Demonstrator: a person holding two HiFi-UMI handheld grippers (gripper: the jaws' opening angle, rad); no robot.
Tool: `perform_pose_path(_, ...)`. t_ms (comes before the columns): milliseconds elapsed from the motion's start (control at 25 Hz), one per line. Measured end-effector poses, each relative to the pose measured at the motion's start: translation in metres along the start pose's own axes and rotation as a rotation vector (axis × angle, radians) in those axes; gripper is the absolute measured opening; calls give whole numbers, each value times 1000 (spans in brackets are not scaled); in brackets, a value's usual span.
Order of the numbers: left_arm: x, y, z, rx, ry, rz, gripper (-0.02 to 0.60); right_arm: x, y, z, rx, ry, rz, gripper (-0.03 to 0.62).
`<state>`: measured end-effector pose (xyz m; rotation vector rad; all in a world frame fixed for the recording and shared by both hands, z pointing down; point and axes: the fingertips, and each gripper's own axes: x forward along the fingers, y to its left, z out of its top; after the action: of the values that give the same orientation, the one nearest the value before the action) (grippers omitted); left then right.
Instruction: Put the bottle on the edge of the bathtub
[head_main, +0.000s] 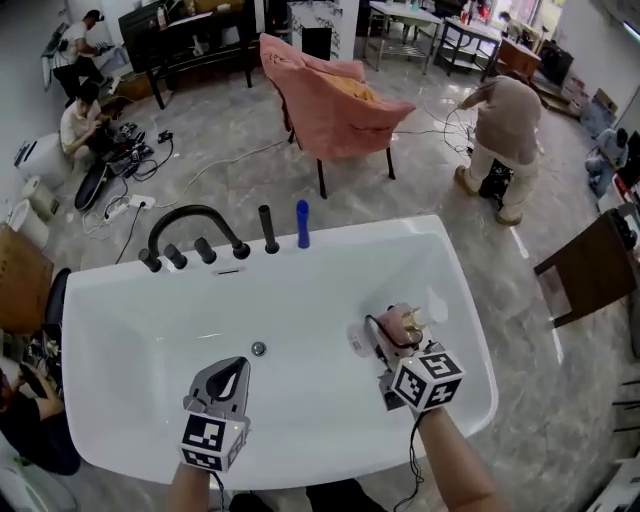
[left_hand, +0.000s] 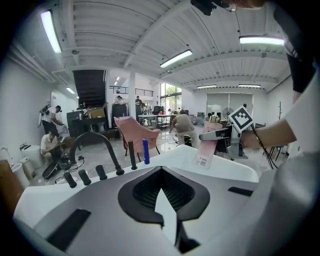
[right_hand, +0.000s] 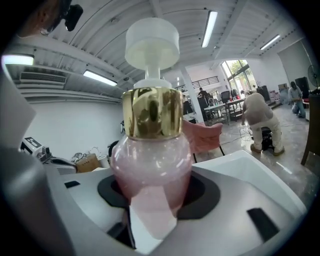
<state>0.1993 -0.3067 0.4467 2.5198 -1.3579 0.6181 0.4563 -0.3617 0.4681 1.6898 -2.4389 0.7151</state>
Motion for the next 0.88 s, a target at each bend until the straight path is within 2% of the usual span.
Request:
perform_pose_path(200, 48, 18, -3, -61, -40, 52, 15, 70, -45, 1, -4, -28, -14, 225)
perform_pose_path(400, 86, 41, -8, -125, -103, 66, 15, 128, -75, 9, -79, -44, -55, 225)
perform_pose_path(640, 132, 62, -20, -121, -101, 75, 15, 192, -115, 15, -94, -75, -115, 225)
perform_pose_path(880, 161, 74, -27, -149, -100, 87, 15, 245, -145, 16, -178, -35, -175, 225)
